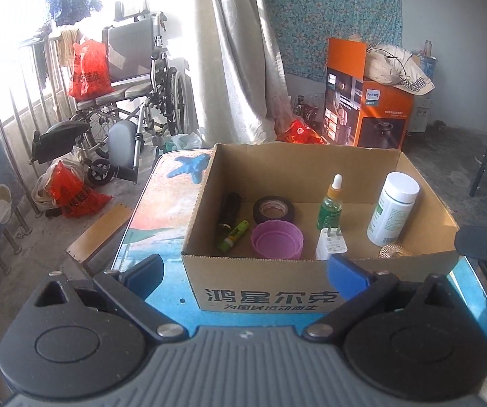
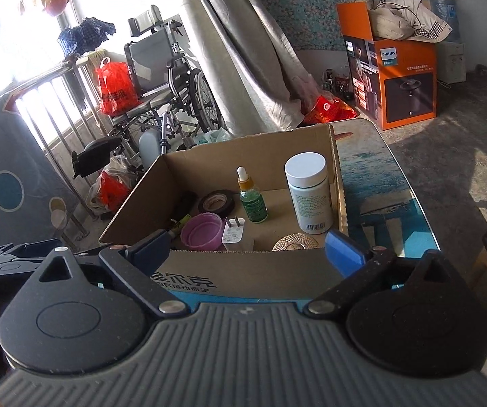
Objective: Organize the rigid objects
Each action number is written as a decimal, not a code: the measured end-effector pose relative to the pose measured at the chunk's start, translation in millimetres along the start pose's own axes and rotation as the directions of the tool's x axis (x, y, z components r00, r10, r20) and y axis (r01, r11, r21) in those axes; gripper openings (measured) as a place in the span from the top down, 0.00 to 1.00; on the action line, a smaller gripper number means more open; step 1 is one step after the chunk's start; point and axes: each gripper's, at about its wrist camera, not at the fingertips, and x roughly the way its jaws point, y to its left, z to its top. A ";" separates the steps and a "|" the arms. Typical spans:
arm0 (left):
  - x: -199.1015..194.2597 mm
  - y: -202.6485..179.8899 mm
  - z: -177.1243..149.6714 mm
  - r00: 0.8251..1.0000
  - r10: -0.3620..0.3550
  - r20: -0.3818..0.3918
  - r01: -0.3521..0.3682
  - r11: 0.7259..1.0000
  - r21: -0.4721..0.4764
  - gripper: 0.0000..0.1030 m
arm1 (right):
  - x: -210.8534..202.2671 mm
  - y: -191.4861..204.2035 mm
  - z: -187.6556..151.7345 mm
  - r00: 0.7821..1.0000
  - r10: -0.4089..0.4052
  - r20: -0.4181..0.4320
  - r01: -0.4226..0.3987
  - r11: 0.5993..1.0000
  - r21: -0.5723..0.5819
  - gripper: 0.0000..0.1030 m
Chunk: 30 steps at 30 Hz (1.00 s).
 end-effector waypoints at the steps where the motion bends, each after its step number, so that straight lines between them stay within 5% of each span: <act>1: 2.3 1.4 -1.5 1.000 -0.002 -0.005 0.002 1.000 -0.002 0.00 | 2.9 2.5 0.2 1.000 -0.005 -0.008 0.005 1.000 -0.006 0.03; 11: 23.3 1.3 -10.3 0.996 -0.002 -0.086 -0.001 1.000 -0.028 0.00 | 37.6 22.1 -4.8 0.982 -0.167 -0.093 0.161 0.985 -0.064 0.01; 30: 31.0 -3.5 -5.5 0.993 -0.014 -0.115 0.012 1.000 -0.019 0.00 | 73.1 34.4 -13.6 0.964 -0.219 -0.151 0.206 0.973 -0.102 0.01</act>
